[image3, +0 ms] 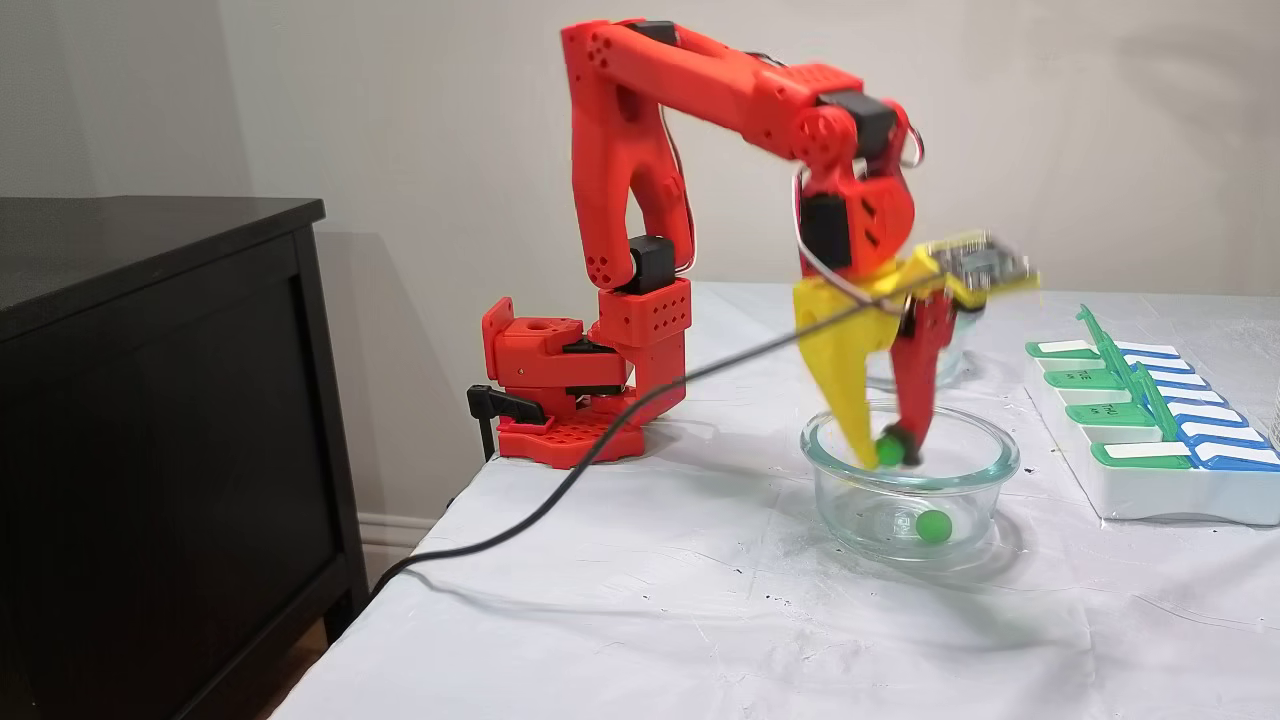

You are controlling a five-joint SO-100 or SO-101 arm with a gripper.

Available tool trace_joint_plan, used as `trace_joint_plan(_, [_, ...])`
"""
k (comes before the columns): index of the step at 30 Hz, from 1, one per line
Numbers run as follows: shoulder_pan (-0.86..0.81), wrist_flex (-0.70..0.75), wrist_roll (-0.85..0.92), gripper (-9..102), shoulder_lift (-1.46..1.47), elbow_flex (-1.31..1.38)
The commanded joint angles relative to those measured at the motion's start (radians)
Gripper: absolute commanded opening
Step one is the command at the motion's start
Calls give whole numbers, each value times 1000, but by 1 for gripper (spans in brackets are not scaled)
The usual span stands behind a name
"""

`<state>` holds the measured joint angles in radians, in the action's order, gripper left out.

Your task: Sort medicines into box.

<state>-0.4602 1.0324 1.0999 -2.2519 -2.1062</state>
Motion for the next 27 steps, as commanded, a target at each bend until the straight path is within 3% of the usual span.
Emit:
trace_joint_plan(1, [94,-57,-137,0,-209,37])
trace_joint_plan(6, [281,-155,-368,0,-256,-2])
trace_joint_plan(13, [482,-288,-561,0,-123,-11])
trace_joint_plan(19, [555,-518,-624,0,32,-3])
trace_joint_plan(27, [563,-646,-632,0,163,35])
